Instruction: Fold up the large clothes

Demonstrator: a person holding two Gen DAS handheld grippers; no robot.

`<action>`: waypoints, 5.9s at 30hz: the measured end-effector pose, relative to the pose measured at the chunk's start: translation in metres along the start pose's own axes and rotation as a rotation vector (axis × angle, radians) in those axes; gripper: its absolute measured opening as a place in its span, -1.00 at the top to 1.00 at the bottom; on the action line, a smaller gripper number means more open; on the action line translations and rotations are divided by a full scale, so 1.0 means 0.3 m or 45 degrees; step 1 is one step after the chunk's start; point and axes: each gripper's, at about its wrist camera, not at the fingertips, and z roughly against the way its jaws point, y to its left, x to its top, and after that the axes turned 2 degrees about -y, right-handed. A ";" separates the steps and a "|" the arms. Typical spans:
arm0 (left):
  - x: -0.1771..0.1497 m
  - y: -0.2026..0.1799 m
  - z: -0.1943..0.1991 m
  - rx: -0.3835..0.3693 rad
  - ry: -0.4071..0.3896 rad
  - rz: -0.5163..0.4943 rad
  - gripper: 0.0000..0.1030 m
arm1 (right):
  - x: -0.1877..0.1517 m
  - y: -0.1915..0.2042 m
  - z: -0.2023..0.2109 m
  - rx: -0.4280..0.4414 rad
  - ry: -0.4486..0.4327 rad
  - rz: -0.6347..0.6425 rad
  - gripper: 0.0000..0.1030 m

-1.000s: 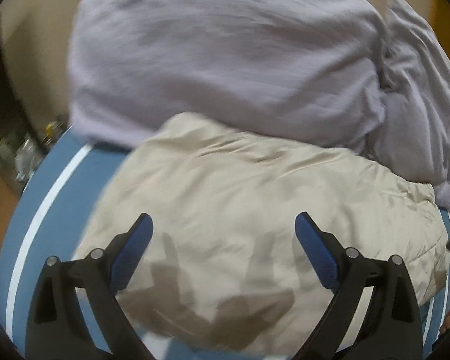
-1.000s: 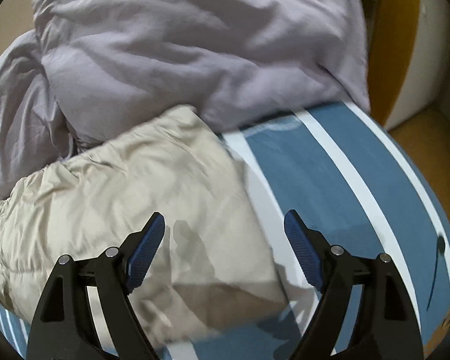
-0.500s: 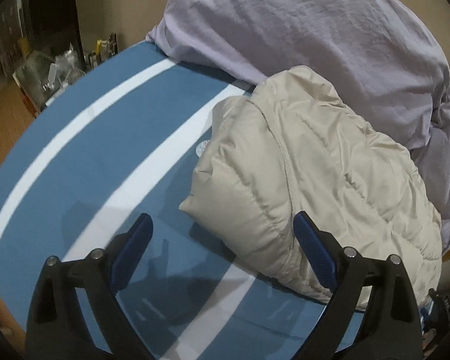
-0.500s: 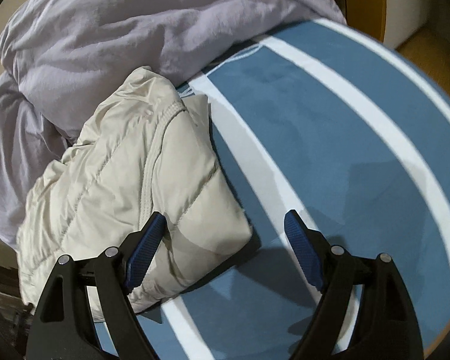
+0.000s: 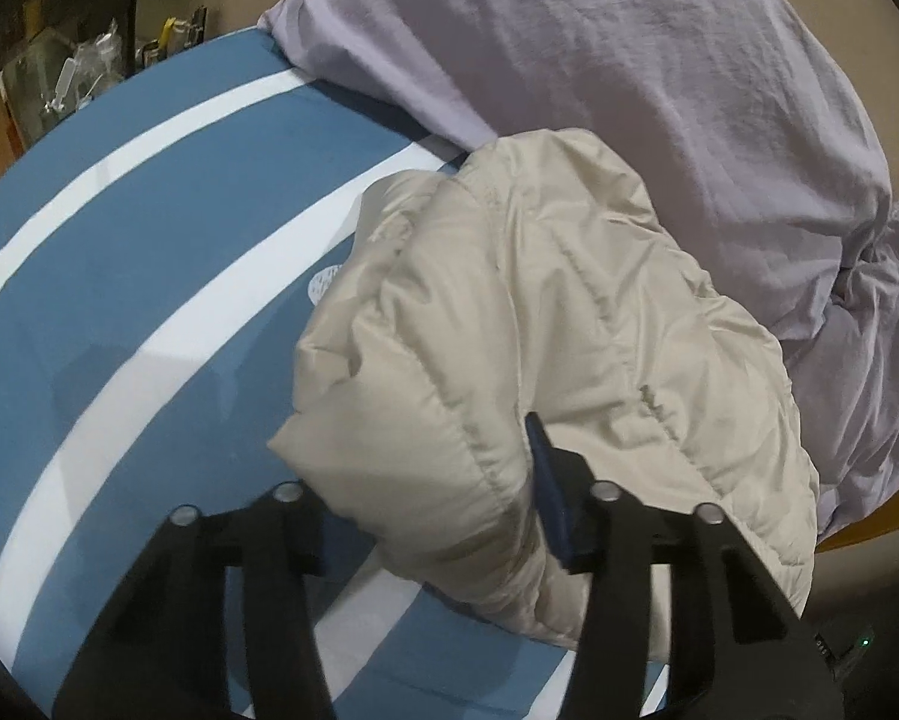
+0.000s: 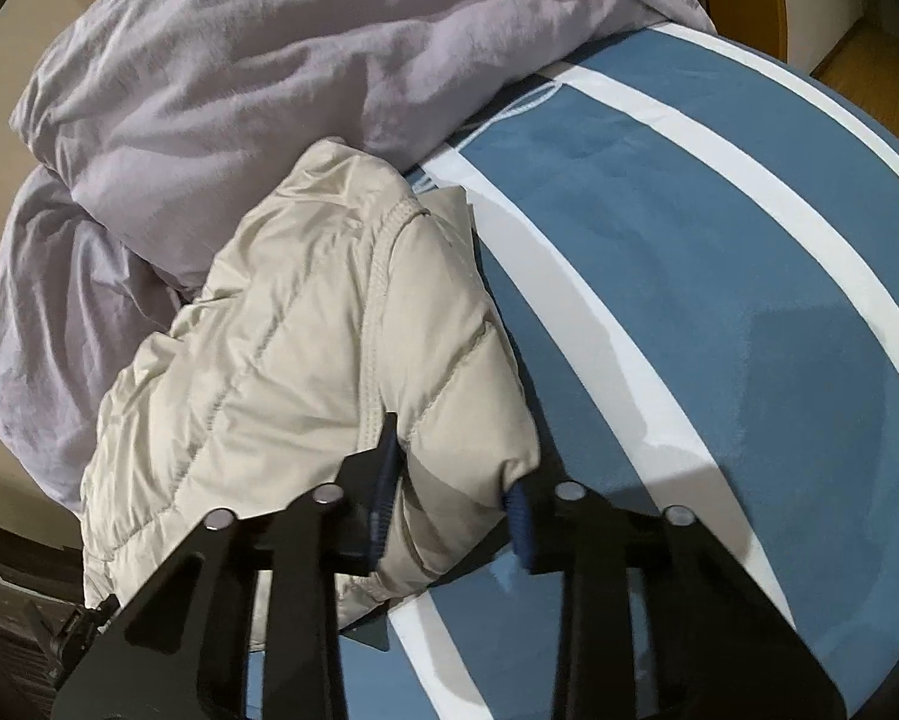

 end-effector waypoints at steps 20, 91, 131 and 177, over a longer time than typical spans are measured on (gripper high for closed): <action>-0.128 0.180 0.255 -0.019 -0.063 -0.106 0.33 | -0.244 0.019 0.194 0.073 -0.005 0.240 0.57; -0.186 -0.078 0.579 -0.543 -0.253 -0.047 0.44 | -0.699 0.433 0.099 -0.036 0.018 1.112 -0.39; -0.775 -0.929 0.384 -0.794 0.263 -0.842 0.39 | -0.449 0.055 0.349 -0.260 -0.206 0.716 -0.38; -0.428 -0.638 0.260 -0.253 0.008 -0.646 -0.69 | -0.289 -0.119 0.455 -0.332 -0.203 0.438 -0.49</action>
